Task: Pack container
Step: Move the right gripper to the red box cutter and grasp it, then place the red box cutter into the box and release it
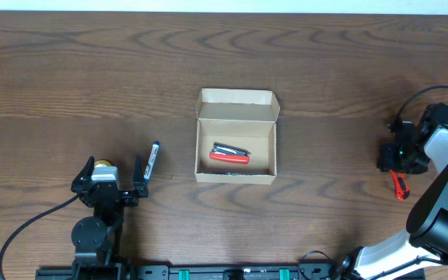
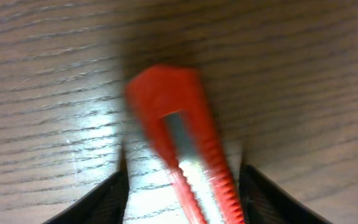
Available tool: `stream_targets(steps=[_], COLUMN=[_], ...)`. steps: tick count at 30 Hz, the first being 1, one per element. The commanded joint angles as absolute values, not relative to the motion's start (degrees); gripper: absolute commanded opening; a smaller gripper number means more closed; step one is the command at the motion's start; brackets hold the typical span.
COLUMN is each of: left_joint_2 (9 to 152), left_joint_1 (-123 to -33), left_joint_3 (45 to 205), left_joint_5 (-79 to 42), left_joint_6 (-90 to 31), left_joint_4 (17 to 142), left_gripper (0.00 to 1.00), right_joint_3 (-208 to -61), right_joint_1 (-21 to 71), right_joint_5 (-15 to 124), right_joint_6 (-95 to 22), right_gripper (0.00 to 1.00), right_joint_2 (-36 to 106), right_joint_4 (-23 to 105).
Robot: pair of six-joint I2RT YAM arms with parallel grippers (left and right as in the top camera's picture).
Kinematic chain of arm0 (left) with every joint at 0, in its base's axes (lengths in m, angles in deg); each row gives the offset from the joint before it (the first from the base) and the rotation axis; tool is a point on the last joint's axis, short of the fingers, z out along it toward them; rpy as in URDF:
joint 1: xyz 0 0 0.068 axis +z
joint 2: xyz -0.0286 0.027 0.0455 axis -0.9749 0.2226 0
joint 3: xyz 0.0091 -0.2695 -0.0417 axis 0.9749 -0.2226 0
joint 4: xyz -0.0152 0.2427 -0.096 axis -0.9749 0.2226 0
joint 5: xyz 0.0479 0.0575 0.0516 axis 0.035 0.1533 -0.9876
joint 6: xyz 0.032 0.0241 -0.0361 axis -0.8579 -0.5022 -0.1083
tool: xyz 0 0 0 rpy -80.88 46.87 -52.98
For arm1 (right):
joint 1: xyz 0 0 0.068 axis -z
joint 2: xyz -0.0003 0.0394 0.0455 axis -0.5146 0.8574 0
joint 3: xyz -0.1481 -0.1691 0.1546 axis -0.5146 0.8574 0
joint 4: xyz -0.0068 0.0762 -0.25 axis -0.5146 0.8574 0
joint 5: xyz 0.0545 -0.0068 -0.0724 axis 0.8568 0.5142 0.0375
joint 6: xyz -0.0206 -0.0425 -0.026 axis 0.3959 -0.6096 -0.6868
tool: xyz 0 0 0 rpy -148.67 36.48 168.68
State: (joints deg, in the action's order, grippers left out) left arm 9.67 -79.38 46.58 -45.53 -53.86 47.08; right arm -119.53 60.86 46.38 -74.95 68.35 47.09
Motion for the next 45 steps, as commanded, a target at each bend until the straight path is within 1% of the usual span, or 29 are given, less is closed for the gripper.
stream_targets(steps=[1,4,5,7,8,11,15,17,20,29,35,38,42,44,45], left_joint_2=[9.3,9.3,9.3,9.3,9.3,9.3,9.3,9.3,9.3,9.3,9.3,9.3,9.3,9.3,9.3], left_joint_1=[-79.0,-79.0,-79.0,-79.0,-79.0,-79.0,-79.0,-79.0,-79.0,-79.0,-79.0,-79.0,-79.0,-79.0,-79.0], left_joint_3=[45.5,45.5,45.5,45.5,45.5,45.5,45.5,45.5,45.5,45.5,45.5,45.5,45.5,45.5,45.5], left_joint_5=[-45.0,-45.1,-45.2,-45.2,-45.2,-45.2,-45.4,-45.4,-45.4,-45.4,-45.4,-45.4,-45.3,-45.3,-45.3], left_joint_6=[-53.7,-53.7,-53.7,-53.7,-53.7,-53.7,-53.7,-53.7,-53.7,-53.7,-53.7,-53.7,-53.7,-53.6,-53.7], left_joint_4=[49.4,49.4,49.4,49.4,49.4,49.4,49.4,49.4,49.4,49.4,49.4,49.4,49.4,49.4,49.4], left_gripper=[0.96,0.95,0.95,0.95,0.95,0.95,0.95,0.95,0.95,0.95,0.95,0.95,0.95,0.95,0.95], right_joint_3=[-117.4,-117.4,-117.4,-117.4,-117.4,-117.4,-117.4,-117.4,-117.4,-118.0,-122.8,-126.2,-130.0,-131.1,-131.6], right_joint_1=[61.4,61.4,61.4,61.4,61.4,61.4,61.4,61.4,61.4,61.2,58.9,56.2,50.8,46.9,43.3], right_joint_5=[44.7,44.7,44.7,44.7,44.7,44.7,44.7,44.7,44.7,46.0,46.1,47.3,54.6,58.9,62.0], right_joint_6=[-74.5,-74.5,-74.5,-74.5,-74.5,-74.5,-74.7,-74.7,-74.7,-74.4,-73.0,-72.1,-72.1,-72.1,-72.7], right_gripper=[0.43,0.42,0.40,0.29,0.26,0.24,0.17,0.12,0.01,0.01,0.01,0.01,0.01,0.01,0.01], right_joint_2=[70.3,70.3,70.3,70.3,70.3,70.3,70.3,70.3,70.3,69.9,65.6,61.4,54.8,51.3,48.9], right_joint_4=[46.7,46.7,46.7,46.7,46.7,46.8,46.9,46.9,46.8,46.6,49.2,51.4,54.5,54.9,54.9])
